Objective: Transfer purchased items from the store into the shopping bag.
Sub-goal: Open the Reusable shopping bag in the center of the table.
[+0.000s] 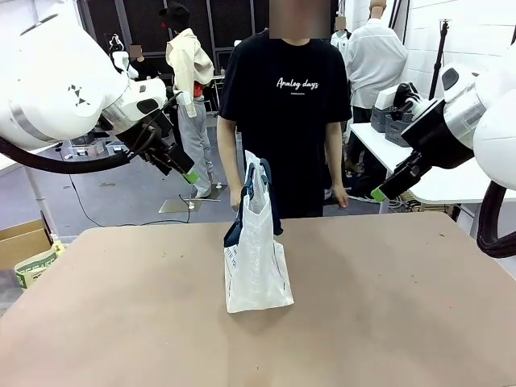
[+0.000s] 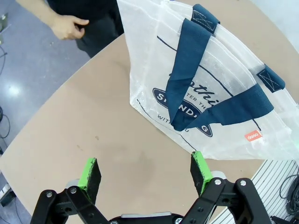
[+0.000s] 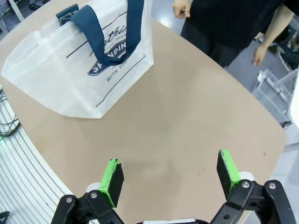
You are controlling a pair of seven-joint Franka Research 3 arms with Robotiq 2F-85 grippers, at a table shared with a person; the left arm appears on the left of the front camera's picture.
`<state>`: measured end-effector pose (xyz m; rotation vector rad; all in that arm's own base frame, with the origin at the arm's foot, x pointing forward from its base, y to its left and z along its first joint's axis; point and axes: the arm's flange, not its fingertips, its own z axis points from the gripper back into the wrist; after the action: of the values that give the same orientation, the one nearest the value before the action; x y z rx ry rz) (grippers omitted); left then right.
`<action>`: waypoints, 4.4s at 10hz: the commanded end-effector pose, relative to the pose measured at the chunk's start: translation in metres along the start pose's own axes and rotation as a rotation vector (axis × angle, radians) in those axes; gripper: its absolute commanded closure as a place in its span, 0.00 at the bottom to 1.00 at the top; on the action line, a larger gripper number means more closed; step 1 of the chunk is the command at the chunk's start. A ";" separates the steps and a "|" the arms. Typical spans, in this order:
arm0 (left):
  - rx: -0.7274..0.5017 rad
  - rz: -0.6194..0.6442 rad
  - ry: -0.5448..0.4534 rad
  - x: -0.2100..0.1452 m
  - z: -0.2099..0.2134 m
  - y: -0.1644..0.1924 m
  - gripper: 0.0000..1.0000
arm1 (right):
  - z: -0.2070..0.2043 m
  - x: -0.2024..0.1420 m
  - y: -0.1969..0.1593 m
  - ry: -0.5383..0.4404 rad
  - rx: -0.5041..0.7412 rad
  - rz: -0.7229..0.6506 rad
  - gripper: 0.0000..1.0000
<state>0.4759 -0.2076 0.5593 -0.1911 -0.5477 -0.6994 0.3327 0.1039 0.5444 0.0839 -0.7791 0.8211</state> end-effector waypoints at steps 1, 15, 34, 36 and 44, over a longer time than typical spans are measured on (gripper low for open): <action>-0.035 0.036 0.104 0.009 0.000 0.001 0.00 | -0.015 0.025 -0.006 0.009 0.060 -0.061 0.00; -0.107 0.185 0.112 0.094 -0.040 0.014 0.00 | -0.104 0.185 -0.007 0.163 0.079 -0.153 0.00; -0.136 0.326 0.113 0.126 -0.052 0.028 0.00 | -0.153 0.201 0.052 0.319 0.237 -0.266 0.00; -0.149 0.306 0.123 0.138 -0.053 0.021 0.00 | -0.153 0.192 0.046 0.345 0.196 -0.284 0.00; -0.197 0.428 0.272 0.167 -0.095 0.003 0.00 | -0.160 0.183 0.038 0.359 0.206 -0.309 0.00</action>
<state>0.6164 -0.3241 0.5586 -0.3763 -0.1724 -0.3797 0.4831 0.3050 0.5444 0.2271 -0.3440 0.6025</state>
